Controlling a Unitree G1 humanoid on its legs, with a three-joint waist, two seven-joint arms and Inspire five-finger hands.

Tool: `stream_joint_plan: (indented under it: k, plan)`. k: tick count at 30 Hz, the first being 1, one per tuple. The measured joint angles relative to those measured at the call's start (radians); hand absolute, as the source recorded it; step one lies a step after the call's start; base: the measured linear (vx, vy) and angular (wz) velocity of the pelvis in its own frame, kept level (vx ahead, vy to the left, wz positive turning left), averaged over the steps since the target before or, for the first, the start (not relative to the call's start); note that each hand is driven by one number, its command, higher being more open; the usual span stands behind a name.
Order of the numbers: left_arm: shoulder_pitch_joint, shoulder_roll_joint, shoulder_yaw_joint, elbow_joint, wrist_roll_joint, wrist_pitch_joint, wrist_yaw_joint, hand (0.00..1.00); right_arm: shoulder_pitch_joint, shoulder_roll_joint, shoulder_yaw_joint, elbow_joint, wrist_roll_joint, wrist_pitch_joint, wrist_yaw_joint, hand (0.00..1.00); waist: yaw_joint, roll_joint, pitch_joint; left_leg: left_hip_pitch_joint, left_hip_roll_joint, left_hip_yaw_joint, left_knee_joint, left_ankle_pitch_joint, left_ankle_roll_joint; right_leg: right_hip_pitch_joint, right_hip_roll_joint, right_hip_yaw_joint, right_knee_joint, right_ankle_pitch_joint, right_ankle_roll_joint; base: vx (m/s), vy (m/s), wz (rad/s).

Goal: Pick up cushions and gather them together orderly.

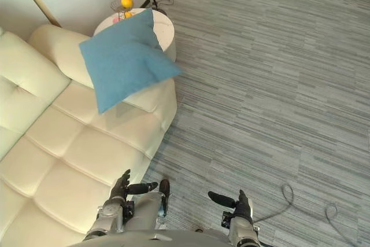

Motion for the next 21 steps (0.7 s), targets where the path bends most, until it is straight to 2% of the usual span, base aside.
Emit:
stream_joint_plan:
  k: [1, 2, 3, 5, 7, 8, 9, 10, 11, 12, 13, 14, 16, 17, 18, 19, 20, 21]
  plan:
    - [0.001, 0.004, -0.013, 0.010, 0.000, 0.002, 0.000, 1.00, 0.010, -0.004, -0.003, -0.009, -0.001, 0.004, 0.006, 1.00, -0.009, -0.005, 0.002, 0.064, -0.015, -0.016, -0.018, -0.030, 0.008, -0.088, -0.066, 0.007, 0.280, 0.059, 0.057, 0.41, 0.118, 0.43]
    - [0.001, 0.014, -0.030, 0.018, 0.001, 0.004, 0.002, 1.00, 0.014, -0.006, -0.002, -0.016, -0.003, 0.003, 0.007, 1.00, -0.019, -0.008, 0.002, 0.096, -0.022, -0.033, -0.021, -0.046, 0.013, -0.132, -0.093, 0.015, 0.407, 0.057, 0.053, 0.48, 0.107, 0.65]
    - [0.003, 0.020, -0.043, 0.024, 0.001, 0.004, 0.002, 1.00, 0.022, -0.011, -0.001, -0.031, -0.010, -0.003, 0.009, 1.00, -0.029, -0.006, 0.002, 0.139, -0.025, -0.064, -0.024, -0.064, 0.019, -0.185, -0.116, 0.018, 0.529, 0.038, 0.023, 0.31, 0.054, 0.58]
    - [0.009, 0.019, -0.043, 0.024, 0.001, 0.004, 0.004, 1.00, 0.034, -0.011, 0.000, -0.047, -0.012, -0.011, 0.011, 1.00, -0.035, -0.002, 0.000, 0.190, -0.023, -0.109, -0.053, -0.073, 0.017, -0.250, -0.133, 0.001, 0.559, 0.027, 0.007, 0.31, -0.018, 0.67]
    - [0.009, 0.016, -0.041, 0.025, 0.001, 0.005, 0.007, 1.00, 0.033, -0.011, 0.000, -0.047, -0.012, -0.012, 0.012, 1.00, -0.036, -0.007, 0.000, 0.244, -0.013, -0.139, -0.095, -0.073, 0.015, -0.292, -0.135, -0.010, 0.467, 0.008, -0.005, 0.34, -0.098, 0.71]
    - [0.011, 0.011, -0.039, 0.025, 0.000, 0.005, 0.008, 1.00, 0.033, -0.013, -0.001, -0.052, -0.012, -0.015, 0.013, 1.00, -0.038, 0.000, 0.000, 0.269, 0.005, -0.162, -0.111, -0.082, 0.000, -0.316, -0.123, -0.009, 0.356, 0.005, 0.000, 0.27, -0.150, 0.60]
    - [0.011, 0.010, -0.038, 0.025, 0.000, 0.005, 0.009, 1.00, 0.032, -0.014, -0.001, -0.053, -0.012, -0.016, 0.013, 1.00, -0.039, 0.001, -0.001, 0.272, 0.009, -0.170, -0.113, -0.087, -0.006, -0.324, -0.119, -0.008, 0.328, 0.006, 0.000, 0.22, -0.154, 0.57]
    - [0.009, 0.007, -0.037, 0.025, 0.001, 0.005, 0.013, 1.00, 0.029, -0.013, -0.001, -0.056, -0.012, -0.018, 0.013, 1.00, -0.041, 0.001, 0.000, 0.282, 0.026, -0.199, -0.120, -0.105, -0.030, -0.354, -0.088, 0.033, 0.194, 0.009, 0.005, 0.32, -0.348, 0.55]
    - [0.009, 0.006, -0.034, 0.025, 0.001, 0.005, 0.014, 1.00, 0.026, -0.013, -0.001, -0.058, -0.012, -0.018, 0.013, 1.00, -0.045, 0.002, 0.001, 0.284, 0.046, -0.229, -0.116, -0.135, -0.054, -0.374, -0.046, 0.121, 0.051, 0.026, 0.021, 0.27, -0.357, 0.56]
    - [0.009, 0.006, -0.033, 0.026, 0.001, 0.005, 0.014, 1.00, 0.027, -0.012, -0.001, -0.057, -0.012, -0.018, 0.013, 1.00, -0.046, 0.001, 0.000, 0.284, 0.048, -0.241, -0.113, -0.144, -0.065, -0.373, -0.033, 0.152, 0.006, 0.036, 0.029, 0.32, -0.482, 0.70]
    - [0.004, 0.004, -0.030, 0.043, 0.001, 0.004, 0.014, 1.00, 0.025, -0.015, -0.011, -0.050, -0.003, -0.018, 0.014, 1.00, -0.057, 0.002, -0.001, 0.289, 0.060, -0.278, -0.102, -0.174, -0.098, -0.354, 0.007, 0.185, -0.014, 0.126, -0.001, 0.22, -0.350, 0.53]
    - [0.003, 0.002, -0.029, 0.052, 0.001, 0.005, 0.013, 1.00, 0.024, -0.014, -0.026, -0.048, -0.003, -0.018, 0.013, 1.00, -0.059, 0.015, -0.004, 0.293, 0.075, -0.290, -0.108, -0.178, -0.098, -0.353, 0.016, 0.173, -0.001, 0.107, -0.006, 0.29, -0.441, 0.56]
    - [0.016, -0.022, -0.018, 0.054, 0.002, 0.004, 0.012, 1.00, 0.023, -0.020, -0.069, -0.048, -0.001, -0.020, 0.013, 1.00, -0.055, 0.053, -0.014, 0.303, 0.117, -0.296, -0.090, -0.176, -0.108, -0.345, 0.043, 0.131, 0.045, 0.035, -0.047, 0.32, -0.422, 0.31]
    - [0.017, -0.026, -0.017, 0.054, 0.002, 0.004, 0.013, 1.00, 0.025, -0.022, -0.075, -0.048, 0.000, -0.020, 0.013, 1.00, -0.056, 0.062, -0.013, 0.299, 0.127, -0.296, -0.063, -0.178, -0.121, -0.327, 0.051, 0.118, 0.042, 0.027, -0.061, 0.39, -0.421, 0.57]
    - [0.015, -0.032, 0.008, 0.051, 0.002, 0.004, 0.009, 1.00, 0.029, -0.023, -0.072, -0.047, 0.009, -0.020, 0.011, 1.00, -0.058, 0.065, -0.010, 0.240, 0.138, -0.296, 0.104, -0.185, -0.143, -0.270, 0.060, 0.076, 0.032, 0.000, -0.086, 0.32, -0.306, 0.71]
    - [0.015, -0.036, 0.021, 0.038, 0.001, 0.003, 0.008, 1.00, 0.036, -0.023, -0.066, -0.048, 0.009, -0.020, 0.011, 1.00, -0.058, 0.066, -0.009, 0.177, 0.151, -0.286, 0.268, -0.188, -0.161, -0.222, 0.070, 0.045, 0.012, -0.010, -0.096, 0.37, -0.321, 0.87]
    - [0.016, -0.037, 0.021, 0.022, 0.001, 0.003, 0.008, 1.00, 0.039, -0.024, -0.061, -0.048, 0.010, -0.020, 0.011, 1.00, -0.057, 0.067, -0.008, 0.110, 0.174, -0.238, 0.418, -0.192, -0.159, -0.173, 0.086, 0.019, -0.015, -0.014, -0.102, 0.23, -0.171, 0.56]
    - [0.017, -0.036, 0.021, 0.017, 0.001, 0.003, 0.007, 1.00, 0.039, -0.024, -0.056, -0.048, 0.013, -0.020, 0.010, 1.00, -0.055, 0.067, -0.009, 0.092, 0.179, -0.216, 0.451, -0.193, -0.158, -0.158, 0.086, 0.010, -0.022, -0.014, -0.104, 0.21, -0.157, 0.40]
